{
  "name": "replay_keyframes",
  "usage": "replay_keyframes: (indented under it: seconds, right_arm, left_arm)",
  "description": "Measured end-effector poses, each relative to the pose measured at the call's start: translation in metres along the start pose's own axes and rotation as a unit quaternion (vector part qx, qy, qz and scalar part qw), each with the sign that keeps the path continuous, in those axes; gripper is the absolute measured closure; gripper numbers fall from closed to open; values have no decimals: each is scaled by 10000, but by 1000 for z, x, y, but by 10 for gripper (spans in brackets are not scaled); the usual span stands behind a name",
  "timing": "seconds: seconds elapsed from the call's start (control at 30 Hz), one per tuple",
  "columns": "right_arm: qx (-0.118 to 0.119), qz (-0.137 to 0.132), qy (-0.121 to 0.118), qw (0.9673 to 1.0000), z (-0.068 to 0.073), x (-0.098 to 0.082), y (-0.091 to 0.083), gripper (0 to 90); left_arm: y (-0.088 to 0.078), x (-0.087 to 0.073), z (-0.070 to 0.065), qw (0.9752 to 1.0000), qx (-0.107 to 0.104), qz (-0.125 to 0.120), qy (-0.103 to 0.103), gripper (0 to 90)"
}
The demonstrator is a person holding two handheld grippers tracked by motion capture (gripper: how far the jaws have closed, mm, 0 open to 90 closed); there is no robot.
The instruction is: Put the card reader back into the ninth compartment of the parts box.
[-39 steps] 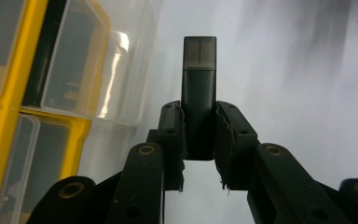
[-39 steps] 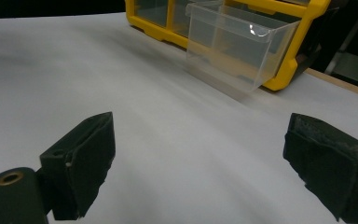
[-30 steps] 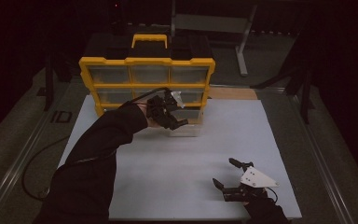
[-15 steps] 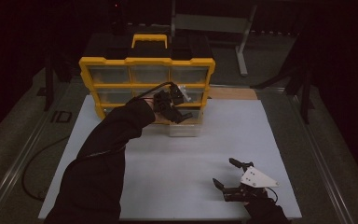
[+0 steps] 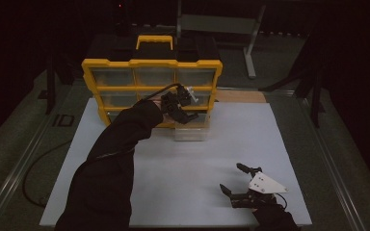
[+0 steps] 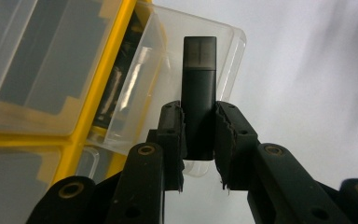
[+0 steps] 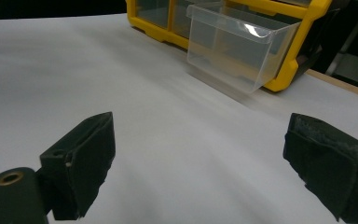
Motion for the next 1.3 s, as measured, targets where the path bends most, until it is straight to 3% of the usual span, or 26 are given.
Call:
replay_keyframes:
  seconds: [0.17, 0.2, 0.47, 0.57, 0.67, 0.8, 0.87, 1.13, 1.23, 1.27, 1.3]
  right_arm:
    - [3, 6, 17, 10000, 0, 0, 0, 91]
    - [16, 26, -65, 10000, 0, 0, 0, 91]
    - [19, 11, -63, 10000, 0, 0, 0, 91]
    - [22, 8, -71, 10000, 0, 0, 0, 91]
    - [20, 25, -80, 10000, -1, 0, -1, 91]
    - [19, 23, -66, 10000, -1, 0, -1, 92]
    - [15, 6, -69, 10000, -1, 0, -1, 91]
    - [4, 3, -64, 10000, -1, 0, -1, 91]
    - [-2, 12, -54, 10000, -1, 0, -1, 91]
    - [-9, 13, -58, 10000, -1, 0, -1, 91]
    - [-8, 12, -59, 10000, -1, 0, -1, 92]
  left_arm:
    - [9, -3, 3, 10000, 5, 83, -17, 739]
    - [10, -3, 4, 10000, 1, 48, -69, 739]
    - [18, -2, 7, 9999, 35, -53, -92, 739]
    - [20, -2, 7, 9998, 184, -76, -87, 723]
    - [18, -3, 9, 9993, 290, -128, -193, 606]
    - [13, -5, 9, 9990, 320, -185, -246, 525]
    - [8, -7, 8, 9987, 243, -317, -312, 482]
    - [5, -15, 0, 9988, 173, -363, -287, 361]
    - [2, -18, -2, 9986, 138, -433, -283, 283]
    - [0, -20, -3, 9985, -25, -460, -278, 235]
    - [-2, -21, -3, 9985, -36, -484, -263, 179]
Point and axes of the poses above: each handheld gripper's, and its own axes: y roughly forward along the jaws, x roughly out of its top, z roughly to its left, the point moved 2 cm from there along y, roughly forward along the jaws, and after that the axes turned 4 degrees about y, right-handed, at the moved point
